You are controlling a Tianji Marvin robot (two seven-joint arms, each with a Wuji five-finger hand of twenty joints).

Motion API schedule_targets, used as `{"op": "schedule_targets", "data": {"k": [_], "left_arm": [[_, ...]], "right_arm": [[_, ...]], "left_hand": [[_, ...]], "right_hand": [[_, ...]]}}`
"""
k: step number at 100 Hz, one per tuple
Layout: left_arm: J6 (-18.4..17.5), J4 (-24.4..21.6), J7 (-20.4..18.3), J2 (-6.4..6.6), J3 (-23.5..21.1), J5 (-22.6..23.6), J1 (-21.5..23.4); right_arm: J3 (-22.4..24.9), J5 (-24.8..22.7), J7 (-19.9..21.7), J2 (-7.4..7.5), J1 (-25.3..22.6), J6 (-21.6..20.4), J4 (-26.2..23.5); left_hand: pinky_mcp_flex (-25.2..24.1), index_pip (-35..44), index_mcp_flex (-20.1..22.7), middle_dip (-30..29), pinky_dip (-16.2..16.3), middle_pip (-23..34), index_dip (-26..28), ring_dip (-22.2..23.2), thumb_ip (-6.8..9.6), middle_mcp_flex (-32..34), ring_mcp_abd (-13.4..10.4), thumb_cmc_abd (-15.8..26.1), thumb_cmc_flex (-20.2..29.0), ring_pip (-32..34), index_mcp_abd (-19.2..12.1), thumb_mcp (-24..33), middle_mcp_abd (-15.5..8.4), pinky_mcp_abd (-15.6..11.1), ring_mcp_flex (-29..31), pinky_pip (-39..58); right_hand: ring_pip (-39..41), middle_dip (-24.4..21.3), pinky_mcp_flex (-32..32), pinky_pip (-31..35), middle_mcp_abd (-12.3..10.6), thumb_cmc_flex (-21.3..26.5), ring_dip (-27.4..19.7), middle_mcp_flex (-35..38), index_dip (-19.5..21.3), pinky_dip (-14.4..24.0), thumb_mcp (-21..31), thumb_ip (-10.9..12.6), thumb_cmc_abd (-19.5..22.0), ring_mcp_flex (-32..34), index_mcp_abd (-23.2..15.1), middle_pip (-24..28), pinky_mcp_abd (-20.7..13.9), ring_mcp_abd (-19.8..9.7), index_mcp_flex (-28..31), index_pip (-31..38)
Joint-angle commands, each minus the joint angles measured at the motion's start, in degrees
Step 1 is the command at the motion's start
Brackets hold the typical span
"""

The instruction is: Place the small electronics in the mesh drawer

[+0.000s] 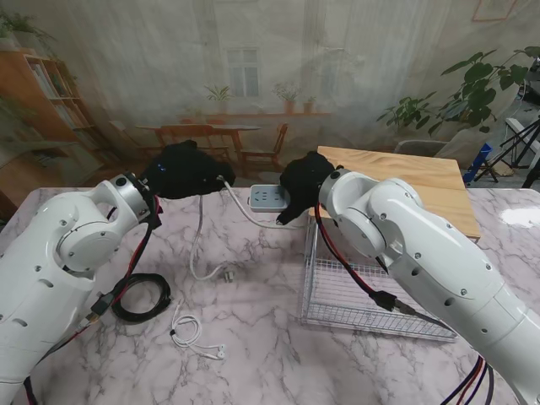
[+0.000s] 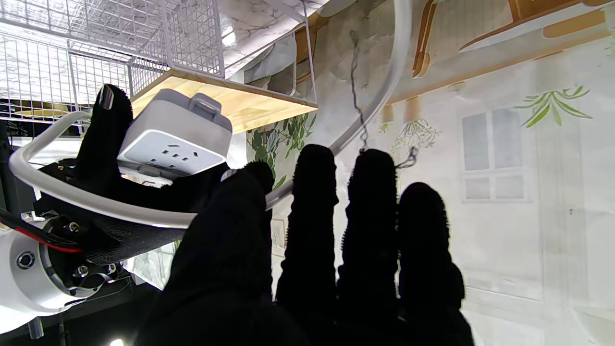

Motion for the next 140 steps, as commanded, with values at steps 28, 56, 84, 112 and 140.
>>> {"op": "schedule_targets", "data": {"k": [28, 56, 84, 112, 140], "left_arm": [[-0.87, -1.70, -3.65, -0.02, -0.67, -4.08, 2.58], [-2.12, -1.53, -8.68, 0.88, 0.25, -5.18, 3.26], [0.85, 3.03, -11.72, 1.36, 5.46, -4.16, 0.25], [0.21, 3.61, -9.91, 1.23, 6.31, -2.22, -0.21], [-3.22, -0.08, -6.90, 0.94, 1.58, -1.59, 2.96]], "right_arm": [[1.10, 0.41, -1.48, -0.61, -0.38, 4.73, -0.13], [4.12, 0.32, -5.19, -1.22, -1.83, 7.64, -1.47], [6.02, 0.33, -6.20, -1.30, -3.20, 6.98, -3.60], [5.31, -0.25, -5.76, -1.21, -2.81, 6.83, -2.69], [2.75, -3.35, -4.22, -0.77, -1.86, 4.46, -0.58]], "left_hand": [[0.61, 2.17, 1.57, 0.95, 1.15, 0.04, 1.84, 0.81, 1.45, 2.11, -0.08, -0.29, 2.39, 1.67, 2.75, 2.66, -1.19, -0.26, 2.49, 1.77], [0.83, 2.09, 2.28, 0.83, 1.15, -0.28, 1.65, 0.68, 1.44, 2.81, 0.05, -0.81, 2.23, 1.60, 2.42, 2.85, -1.15, -0.14, 2.99, 1.92], [1.15, 1.98, 2.55, 0.81, 1.09, -0.57, 1.56, 0.62, 1.38, 3.13, 0.07, -0.97, 2.14, 1.48, 2.36, 3.12, -1.15, -0.04, 3.26, 1.92], [1.06, 2.04, 2.33, 0.99, 0.99, -0.59, 1.67, 0.71, 1.18, 2.95, -0.02, -0.90, 2.01, 1.49, 2.25, 3.21, -1.24, -0.17, 3.15, 1.73], [1.15, 2.19, 2.18, 1.14, 0.85, -0.45, 1.72, 0.75, 1.10, 2.85, -0.18, -0.84, 1.99, 1.50, 2.34, 3.30, -1.29, -0.34, 3.17, 1.52]], "right_hand": [[3.62, 0.56, -0.20, 0.15, -6.69, 11.81, 1.70, 1.13, 0.79, -0.31, 16.84, 1.44, 15.00, -1.24, -8.39, 3.85, -0.33, -0.72, 10.00, 6.68], [3.86, 0.55, -0.26, 0.30, -6.43, 12.02, 1.83, 1.13, 0.68, -0.22, 16.73, 1.41, 15.02, -1.13, -8.04, 4.02, -0.14, -0.68, 9.83, 6.42], [3.96, 0.50, -0.13, 0.39, -6.41, 11.97, 1.85, 1.32, 0.58, -0.20, 17.10, 1.41, 14.80, -0.90, -7.72, 4.18, -0.02, -0.40, 10.10, 6.38], [4.00, 0.49, -0.14, 0.35, -6.36, 11.97, 1.86, 1.35, 0.58, -0.25, 17.13, 1.42, 14.68, -0.86, -7.77, 4.21, -0.04, -0.44, 10.15, 6.37], [4.07, 0.48, -0.07, 0.38, -6.53, 12.04, 1.88, 1.46, 0.61, -0.27, 17.21, 1.50, 14.48, -0.82, -7.70, 4.21, -0.07, -0.63, 10.28, 6.40]]}}
